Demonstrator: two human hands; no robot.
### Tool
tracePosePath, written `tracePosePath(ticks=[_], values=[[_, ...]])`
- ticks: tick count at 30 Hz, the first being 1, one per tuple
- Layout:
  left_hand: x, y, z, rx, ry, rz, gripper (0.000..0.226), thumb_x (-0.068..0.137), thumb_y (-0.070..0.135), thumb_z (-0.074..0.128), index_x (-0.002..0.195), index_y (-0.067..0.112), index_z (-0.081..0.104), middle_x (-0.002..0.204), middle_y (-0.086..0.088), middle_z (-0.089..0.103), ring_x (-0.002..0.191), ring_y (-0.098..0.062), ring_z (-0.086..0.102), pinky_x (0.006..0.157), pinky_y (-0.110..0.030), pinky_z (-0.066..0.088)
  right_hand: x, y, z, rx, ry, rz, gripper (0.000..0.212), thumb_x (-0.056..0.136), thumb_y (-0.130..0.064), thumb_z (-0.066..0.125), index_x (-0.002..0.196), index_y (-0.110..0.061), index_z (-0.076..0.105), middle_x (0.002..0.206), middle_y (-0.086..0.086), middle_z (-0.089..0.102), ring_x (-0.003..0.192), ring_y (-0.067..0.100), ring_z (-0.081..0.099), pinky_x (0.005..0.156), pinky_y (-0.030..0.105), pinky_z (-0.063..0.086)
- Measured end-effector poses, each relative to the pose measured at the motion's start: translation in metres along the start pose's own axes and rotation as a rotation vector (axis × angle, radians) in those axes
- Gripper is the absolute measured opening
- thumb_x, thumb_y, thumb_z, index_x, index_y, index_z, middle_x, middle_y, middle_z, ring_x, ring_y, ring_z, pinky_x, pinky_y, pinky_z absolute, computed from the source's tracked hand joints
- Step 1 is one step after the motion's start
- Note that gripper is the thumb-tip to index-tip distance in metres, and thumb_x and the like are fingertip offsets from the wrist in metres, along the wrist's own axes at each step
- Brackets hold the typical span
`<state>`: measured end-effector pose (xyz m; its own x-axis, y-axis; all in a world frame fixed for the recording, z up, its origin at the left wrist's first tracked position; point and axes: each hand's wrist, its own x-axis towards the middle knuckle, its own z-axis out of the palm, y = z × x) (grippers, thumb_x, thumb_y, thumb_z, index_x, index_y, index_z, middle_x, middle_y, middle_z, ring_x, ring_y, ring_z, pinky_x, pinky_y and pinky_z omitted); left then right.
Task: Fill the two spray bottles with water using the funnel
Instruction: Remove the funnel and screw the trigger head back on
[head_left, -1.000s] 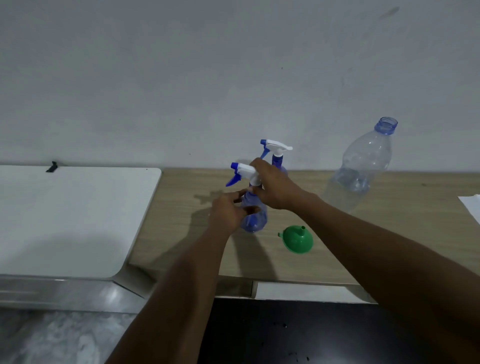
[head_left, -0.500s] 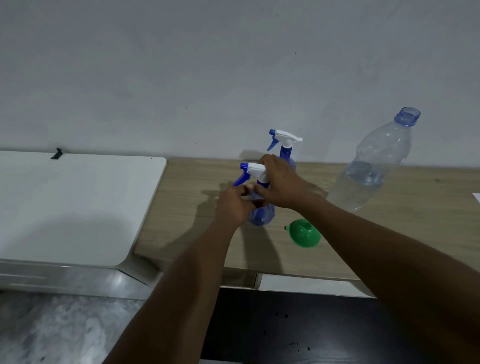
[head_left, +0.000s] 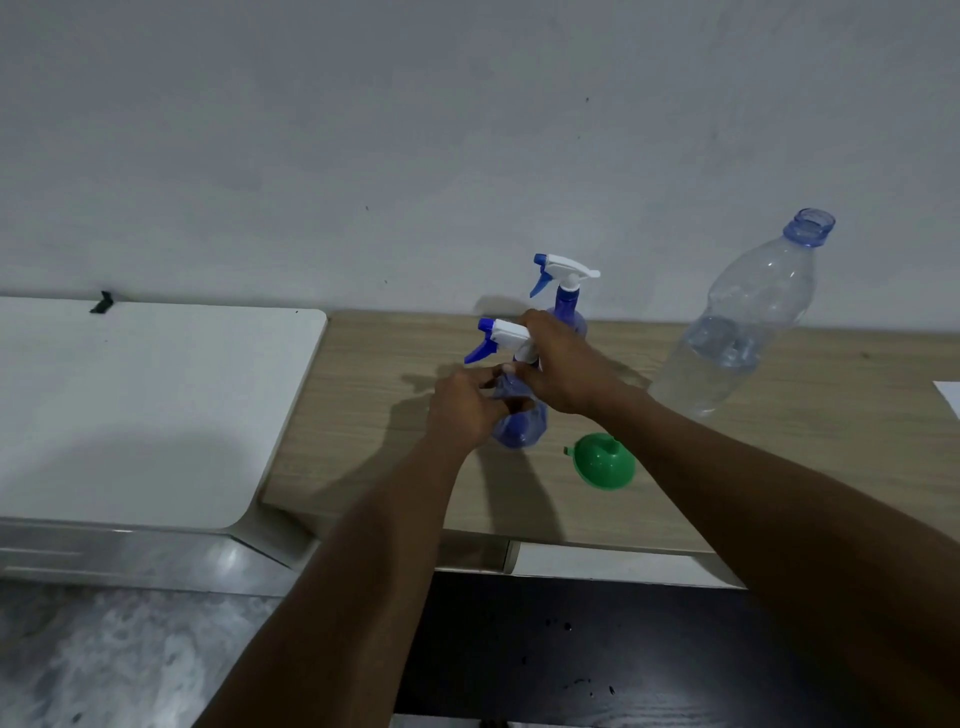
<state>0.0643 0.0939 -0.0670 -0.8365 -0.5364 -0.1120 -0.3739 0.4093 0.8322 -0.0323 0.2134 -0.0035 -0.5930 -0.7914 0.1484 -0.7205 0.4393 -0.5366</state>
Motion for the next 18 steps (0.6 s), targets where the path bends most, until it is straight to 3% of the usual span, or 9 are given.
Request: tracePosePath(ticks=[4, 9, 13, 15, 18], values=[[0.0011, -0.0035, 0.0031, -0.018, 0.007, -0.030, 0.064, 0.062, 0.050, 0.089, 0.117, 0.023, 0.072, 0.111, 0.004, 0.074, 0.103, -0.015, 0.068, 0.095, -0.042, 0.055, 0.0012, 0.0036, 0.0019, -0.047, 0.036, -0.012, 0.043, 0.082, -0.023, 0.073, 0.117, -0.012, 0.049, 0.107, 0.006, 0.055, 0.093, 0.020, 0.052, 0.078, 0.035, 0.050], [0.0014, -0.0033, 0.0026, -0.054, -0.026, -0.040, 0.061, 0.063, 0.048, 0.089, 0.118, 0.024, 0.072, 0.109, 0.003, 0.075, 0.103, -0.017, 0.068, 0.096, -0.042, 0.054, 0.0000, 0.0021, 0.0002, 0.010, -0.020, 0.014, 0.037, 0.087, -0.013, 0.069, 0.118, -0.011, 0.049, 0.110, 0.008, 0.058, 0.095, 0.022, 0.058, 0.082, 0.039, 0.054], [0.0013, -0.0081, 0.0040, -0.062, -0.015, -0.067, 0.060, 0.058, 0.053, 0.089, 0.109, 0.025, 0.074, 0.104, 0.005, 0.075, 0.099, -0.016, 0.069, 0.093, -0.044, 0.056, 0.0007, 0.0037, 0.0026, -0.032, 0.033, -0.001, 0.046, 0.082, -0.025, 0.076, 0.117, -0.013, 0.049, 0.108, 0.003, 0.054, 0.093, 0.018, 0.052, 0.078, 0.032, 0.048], [0.0019, -0.0083, 0.0031, -0.067, -0.027, -0.057, 0.066, 0.055, 0.059, 0.087, 0.111, 0.026, 0.073, 0.103, 0.006, 0.075, 0.098, -0.016, 0.069, 0.094, -0.044, 0.055, 0.0011, 0.0041, -0.0024, 0.003, -0.025, -0.036, 0.049, 0.082, -0.019, 0.073, 0.123, -0.011, 0.048, 0.110, 0.003, 0.052, 0.095, 0.018, 0.051, 0.078, 0.029, 0.044], [0.0005, -0.0072, 0.0026, -0.098, -0.048, -0.046, 0.077, 0.049, 0.063, 0.085, 0.116, 0.027, 0.072, 0.106, 0.006, 0.075, 0.101, -0.016, 0.069, 0.094, -0.045, 0.055, 0.0010, 0.0034, -0.0025, 0.047, -0.054, 0.014, 0.041, 0.087, -0.013, 0.069, 0.122, -0.010, 0.048, 0.110, 0.007, 0.057, 0.094, 0.020, 0.057, 0.078, 0.032, 0.049]])
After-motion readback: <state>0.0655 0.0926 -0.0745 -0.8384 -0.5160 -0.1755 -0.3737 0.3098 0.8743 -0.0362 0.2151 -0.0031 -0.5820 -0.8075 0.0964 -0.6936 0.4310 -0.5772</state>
